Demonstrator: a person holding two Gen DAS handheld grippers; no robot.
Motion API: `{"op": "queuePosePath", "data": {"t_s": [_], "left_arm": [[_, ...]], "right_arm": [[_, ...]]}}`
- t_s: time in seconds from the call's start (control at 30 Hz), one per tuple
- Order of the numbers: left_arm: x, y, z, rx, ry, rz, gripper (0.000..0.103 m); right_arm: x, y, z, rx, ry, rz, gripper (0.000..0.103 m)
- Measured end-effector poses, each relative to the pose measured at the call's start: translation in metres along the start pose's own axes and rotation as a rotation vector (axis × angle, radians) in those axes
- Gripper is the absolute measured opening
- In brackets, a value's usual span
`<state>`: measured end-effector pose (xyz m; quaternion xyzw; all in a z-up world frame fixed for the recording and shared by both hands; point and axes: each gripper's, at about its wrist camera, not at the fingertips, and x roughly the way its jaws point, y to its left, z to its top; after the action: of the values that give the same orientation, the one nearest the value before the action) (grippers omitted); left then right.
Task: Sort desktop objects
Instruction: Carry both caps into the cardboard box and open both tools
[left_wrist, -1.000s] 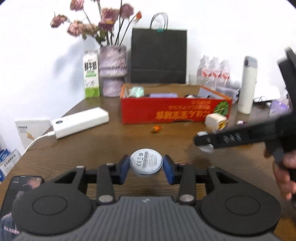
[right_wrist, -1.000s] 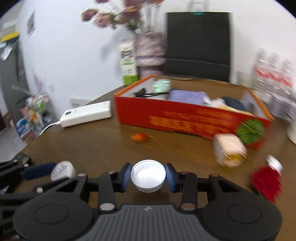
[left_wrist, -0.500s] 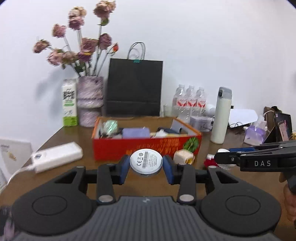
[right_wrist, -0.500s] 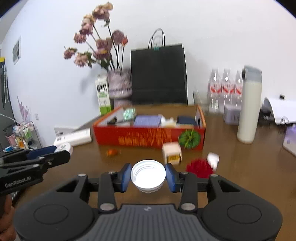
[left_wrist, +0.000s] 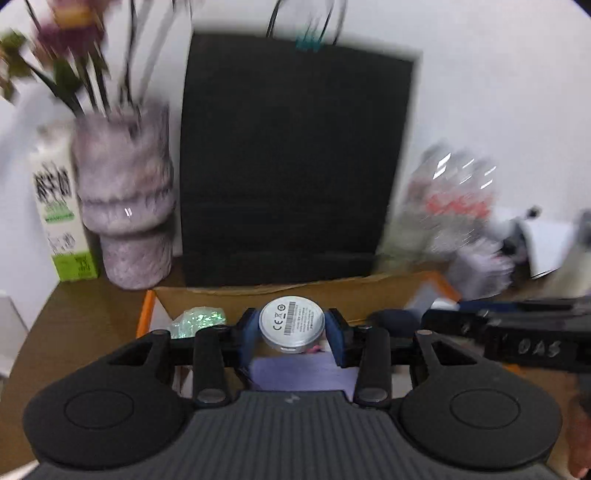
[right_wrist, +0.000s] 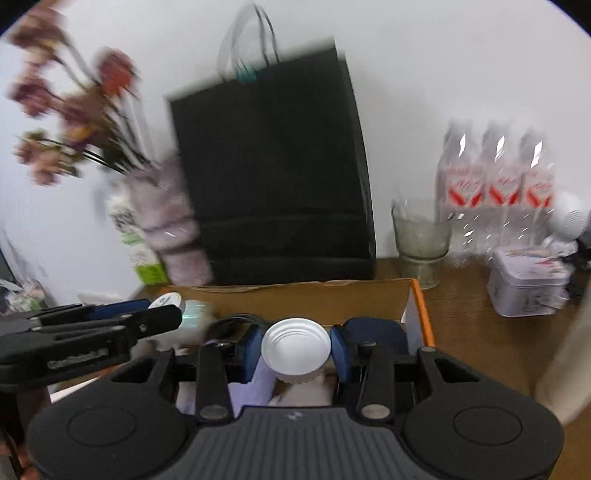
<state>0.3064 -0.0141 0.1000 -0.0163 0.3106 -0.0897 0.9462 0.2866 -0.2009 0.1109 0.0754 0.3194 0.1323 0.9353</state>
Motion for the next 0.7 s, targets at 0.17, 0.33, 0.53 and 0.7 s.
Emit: {"op": "queuePosePath", "data": {"t_s": [0.17, 0.33, 0.53, 0.7], "left_arm": [[0.060, 0.016, 0.005, -0.020, 0.102, 0.050, 0.042], [0.059, 0.029, 0.007, -0.045, 0.087, 0.013, 0.059], [0.011, 0.031, 0.011, -0.045, 0.056, 0.030, 0.059], [-0.080, 0.019, -0.033, -0.100, -0.051, 0.009, 0.077]], "right_arm": [[0.069, -0.008, 0.019, 0.007, 0.071, -0.055, 0.042], [0.081, -0.022, 0.020, 0.062, 0.061, -0.048, 0.052], [0.026, -0.016, 0.021, 0.027, -0.002, -0.081, 0.061], [-0.055, 0.002, -0.017, -0.024, -0.074, -0.058, 0.074]]}}
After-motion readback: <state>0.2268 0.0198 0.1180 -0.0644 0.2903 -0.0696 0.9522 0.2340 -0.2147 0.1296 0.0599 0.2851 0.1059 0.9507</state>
